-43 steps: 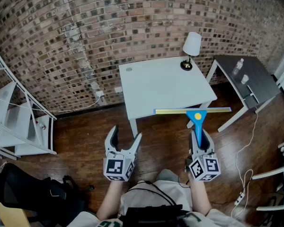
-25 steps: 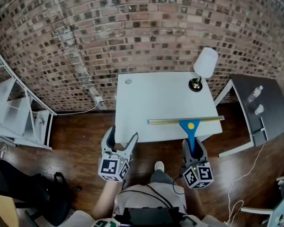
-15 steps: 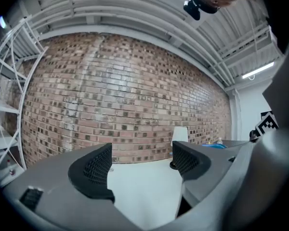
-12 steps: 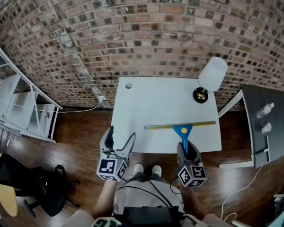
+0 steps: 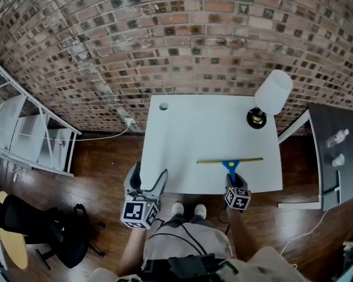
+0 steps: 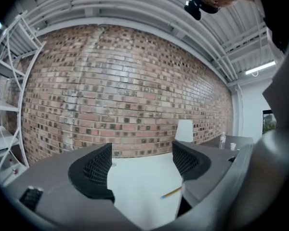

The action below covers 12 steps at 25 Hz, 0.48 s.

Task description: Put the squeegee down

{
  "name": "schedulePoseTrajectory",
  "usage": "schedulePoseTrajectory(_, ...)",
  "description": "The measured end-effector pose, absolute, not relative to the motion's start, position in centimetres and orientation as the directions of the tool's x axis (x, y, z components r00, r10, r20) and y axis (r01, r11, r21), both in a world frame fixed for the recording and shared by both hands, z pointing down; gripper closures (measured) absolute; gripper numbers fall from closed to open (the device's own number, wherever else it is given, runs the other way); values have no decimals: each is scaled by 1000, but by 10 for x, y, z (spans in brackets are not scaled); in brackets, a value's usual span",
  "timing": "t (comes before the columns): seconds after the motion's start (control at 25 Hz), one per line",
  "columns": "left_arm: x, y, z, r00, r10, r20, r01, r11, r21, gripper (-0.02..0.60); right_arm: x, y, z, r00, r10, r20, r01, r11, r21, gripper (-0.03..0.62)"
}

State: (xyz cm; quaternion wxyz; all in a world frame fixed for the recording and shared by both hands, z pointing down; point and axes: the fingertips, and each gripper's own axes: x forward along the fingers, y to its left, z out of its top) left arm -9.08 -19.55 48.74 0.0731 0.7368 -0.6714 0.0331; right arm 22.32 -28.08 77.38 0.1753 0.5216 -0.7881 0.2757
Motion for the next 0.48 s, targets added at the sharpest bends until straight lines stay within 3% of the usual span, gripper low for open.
schedulePoseTrajectory(0.24,-109,-193,499,65,-983,169,-994,-50,93,198,233,-289,817,-353,-672,652,-936,238,-261,434)
schedulePoseTrajectory(0.36,-108,-198,503,81,-982,172,-993,-64,101,198,235,-282,833,-302,-630,715,-951,253,-179,431)
schedulePoseTrajectory(0.44,-104,-203,505,92,-982,164,-992,-76,100,198,238,-279,840,-270,-603,751,-951,287,-111,378)
schedulePoseTrajectory(0.48,-102,-206,506,96,-983,156,-992,-81,98,198,235,-280,833,-266,-597,757,-947,309,-89,320)
